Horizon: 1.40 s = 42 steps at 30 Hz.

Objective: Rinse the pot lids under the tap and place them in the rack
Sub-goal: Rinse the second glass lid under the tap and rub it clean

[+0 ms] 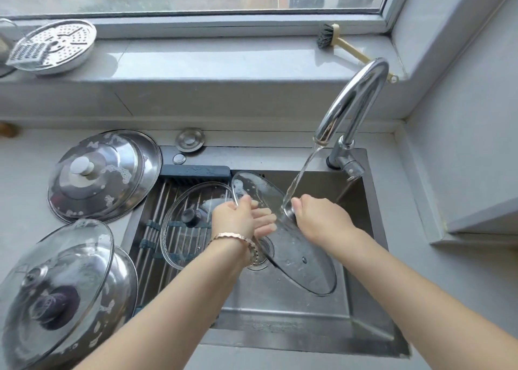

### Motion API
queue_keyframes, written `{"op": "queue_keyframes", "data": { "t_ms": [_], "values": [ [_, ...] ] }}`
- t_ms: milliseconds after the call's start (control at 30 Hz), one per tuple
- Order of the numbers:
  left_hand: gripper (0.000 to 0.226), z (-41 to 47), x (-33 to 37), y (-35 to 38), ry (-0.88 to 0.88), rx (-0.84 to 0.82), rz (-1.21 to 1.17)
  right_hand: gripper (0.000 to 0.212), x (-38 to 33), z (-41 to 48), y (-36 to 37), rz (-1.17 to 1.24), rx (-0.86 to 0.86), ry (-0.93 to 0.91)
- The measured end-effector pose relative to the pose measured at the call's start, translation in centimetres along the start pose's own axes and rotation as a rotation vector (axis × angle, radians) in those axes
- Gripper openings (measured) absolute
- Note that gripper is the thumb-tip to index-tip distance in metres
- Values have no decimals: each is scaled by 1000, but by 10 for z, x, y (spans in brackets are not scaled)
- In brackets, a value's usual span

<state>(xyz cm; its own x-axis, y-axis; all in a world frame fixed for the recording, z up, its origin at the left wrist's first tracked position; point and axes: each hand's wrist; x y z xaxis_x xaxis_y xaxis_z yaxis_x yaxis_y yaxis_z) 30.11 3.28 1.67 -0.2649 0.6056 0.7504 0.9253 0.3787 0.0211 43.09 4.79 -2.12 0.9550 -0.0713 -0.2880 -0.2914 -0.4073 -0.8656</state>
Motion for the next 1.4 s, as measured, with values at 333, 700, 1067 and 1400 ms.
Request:
{"op": "queue_keyframes", "data": {
  "t_ms": [333,700,1067,1400],
  "values": [
    [22,7,3,45,7,-146,196,55,24,-58,3,-44,232,-222],
    [63,33,-72,-28,-391,-90,449,13,67,-47,-21,1033,306,289],
    [60,34,-50,-50,-248,-258,-284,37,72,-43,21,937,281,401],
    [53,9,-41,-32,5,-145,-160,74,-7,-34,47,-74,95,-551]
  ]
}}
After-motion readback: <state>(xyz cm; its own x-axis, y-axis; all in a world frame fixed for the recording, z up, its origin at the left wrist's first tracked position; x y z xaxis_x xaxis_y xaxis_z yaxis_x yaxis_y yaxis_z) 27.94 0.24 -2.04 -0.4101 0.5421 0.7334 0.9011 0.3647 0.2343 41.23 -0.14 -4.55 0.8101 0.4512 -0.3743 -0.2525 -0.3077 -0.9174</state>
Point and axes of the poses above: each hand's wrist, its own z-axis towards the middle knuckle, its own y-axis out of the palm, x = y × z, and after that the axes turned 2 degrees about x, right-handed
